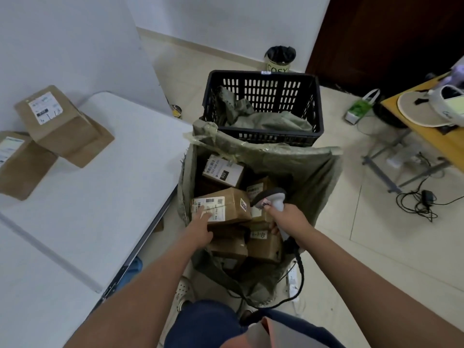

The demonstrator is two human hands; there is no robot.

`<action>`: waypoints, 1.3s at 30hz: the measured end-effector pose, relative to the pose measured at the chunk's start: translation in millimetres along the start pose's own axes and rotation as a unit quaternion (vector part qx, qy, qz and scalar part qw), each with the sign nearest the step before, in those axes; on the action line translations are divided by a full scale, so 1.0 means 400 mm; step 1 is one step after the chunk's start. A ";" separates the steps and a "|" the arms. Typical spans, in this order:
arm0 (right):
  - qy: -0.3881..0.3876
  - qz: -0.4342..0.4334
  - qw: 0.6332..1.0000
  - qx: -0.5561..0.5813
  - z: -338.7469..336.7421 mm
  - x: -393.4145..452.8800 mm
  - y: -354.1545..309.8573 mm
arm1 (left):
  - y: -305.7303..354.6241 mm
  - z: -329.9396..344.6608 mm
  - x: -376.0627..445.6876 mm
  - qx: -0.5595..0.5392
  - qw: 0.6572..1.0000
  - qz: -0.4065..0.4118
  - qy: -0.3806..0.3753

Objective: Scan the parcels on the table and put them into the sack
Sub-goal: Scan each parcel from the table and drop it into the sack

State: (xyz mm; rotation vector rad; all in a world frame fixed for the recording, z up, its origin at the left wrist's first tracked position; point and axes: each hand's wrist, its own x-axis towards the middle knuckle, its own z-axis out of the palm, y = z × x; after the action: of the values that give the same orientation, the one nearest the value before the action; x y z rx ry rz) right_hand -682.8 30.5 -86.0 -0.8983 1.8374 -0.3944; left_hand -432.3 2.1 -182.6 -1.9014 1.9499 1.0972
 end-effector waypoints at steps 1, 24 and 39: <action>-0.005 -0.012 1.000 -0.007 0.012 0.006 -0.022 | -0.005 -0.010 -0.003 -0.006 1.000 0.009 0.006; -0.159 -0.270 0.949 0.007 0.617 -0.028 -0.815 | -0.746 -0.518 -0.202 -0.186 0.961 -0.068 0.192; -0.190 -0.245 0.951 -0.023 1.040 -0.004 -1.049 | -1.163 -0.845 -0.031 -0.045 0.947 -0.162 0.273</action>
State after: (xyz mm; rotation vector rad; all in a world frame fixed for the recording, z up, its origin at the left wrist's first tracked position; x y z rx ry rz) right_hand -143.2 -196.3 -4.4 -1.3644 1.2651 -0.4456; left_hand 116.9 -149.4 -104.5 -2.6761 1.7305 0.6147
